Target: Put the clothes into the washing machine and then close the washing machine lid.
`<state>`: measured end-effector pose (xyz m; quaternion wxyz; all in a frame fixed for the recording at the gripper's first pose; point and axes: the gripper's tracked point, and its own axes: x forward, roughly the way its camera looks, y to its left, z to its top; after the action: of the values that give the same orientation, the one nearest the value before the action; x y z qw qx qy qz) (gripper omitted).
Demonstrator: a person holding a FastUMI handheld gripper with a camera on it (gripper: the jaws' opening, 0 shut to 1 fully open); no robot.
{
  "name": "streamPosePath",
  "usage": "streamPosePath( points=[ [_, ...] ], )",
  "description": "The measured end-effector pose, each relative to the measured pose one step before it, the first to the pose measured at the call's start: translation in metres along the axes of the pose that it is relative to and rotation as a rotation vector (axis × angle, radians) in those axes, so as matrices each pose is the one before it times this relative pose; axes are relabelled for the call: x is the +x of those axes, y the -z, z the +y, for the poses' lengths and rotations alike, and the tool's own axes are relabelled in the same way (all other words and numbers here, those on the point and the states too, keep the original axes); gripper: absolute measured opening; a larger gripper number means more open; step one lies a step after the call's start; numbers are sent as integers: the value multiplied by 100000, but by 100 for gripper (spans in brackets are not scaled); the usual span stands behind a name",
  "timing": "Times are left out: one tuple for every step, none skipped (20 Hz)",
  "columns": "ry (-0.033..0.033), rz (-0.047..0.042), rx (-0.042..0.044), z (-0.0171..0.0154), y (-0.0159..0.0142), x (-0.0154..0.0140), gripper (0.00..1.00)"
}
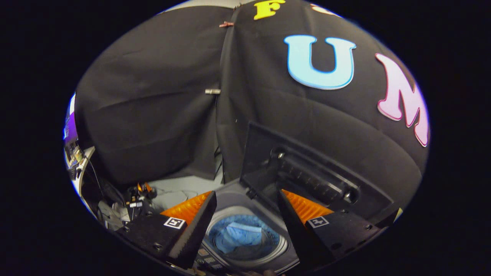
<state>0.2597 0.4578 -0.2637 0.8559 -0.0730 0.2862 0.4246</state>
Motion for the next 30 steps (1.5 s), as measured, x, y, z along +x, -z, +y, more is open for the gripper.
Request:
streamPosePath(
  points=[
    [2524, -5505, 1421, -832, -1467, -312, 99],
    [2191, -5342, 1544, -847, -1351, -88, 99],
    [2807, -5141, 1691, -724, -1228, -115, 99],
    [3515, -4997, 1535, -1017, -1390, -52, 99],
    [4326, -4754, 1605, -957, -996, 62, 99],
    [4911, -4040, 1199, -1176, -948, 179, 99],
    [5013, -2750, 1211, -1527, -763, 33, 99],
    [4714, -1898, 1281, -1181, -565, 152, 99],
    [3470, -668, 1071, -276, -41, 85, 99],
    [3503, 223, 1165, -538, 175, 308, 98],
    [4106, 213, 975, -1279, 131, 210, 99],
    [4087, -23, 907, -1063, 38, 364, 98],
    [3675, 309, 674, -1144, 117, 467, 98],
    [3184, 319, 830, -803, 63, 200, 99],
    [3263, 653, 882, -780, 183, 170, 99],
    [3836, 1119, 777, -748, 306, 291, 99],
    [3306, 1433, 625, -654, 362, 470, 99],
    [3106, 2115, 644, -688, 597, 371, 99],
    [1999, 2312, 797, -438, 597, 269, 98],
    [733, 1625, 600, -184, 410, 254, 99],
    [869, 1112, -236, -44, 317, 431, 100],
    [839, 650, -773, -184, 209, 288, 100],
    [972, 421, -711, -258, 361, 335, 100],
    [1376, 1137, -692, -339, 502, 388, 100],
    [380, 1798, -91, -174, 442, 280, 100],
    [8, -862, 1268, -25, -190, 157, 100],
    [31, 161, 430, -11, 0, 209, 100],
    [28, 638, 511, -108, 89, 50, 100],
    [349, 665, 1626, -66, 237, -8, 100],
    [87, 1100, 2598, -143, 152, 95, 100]
  ],
)
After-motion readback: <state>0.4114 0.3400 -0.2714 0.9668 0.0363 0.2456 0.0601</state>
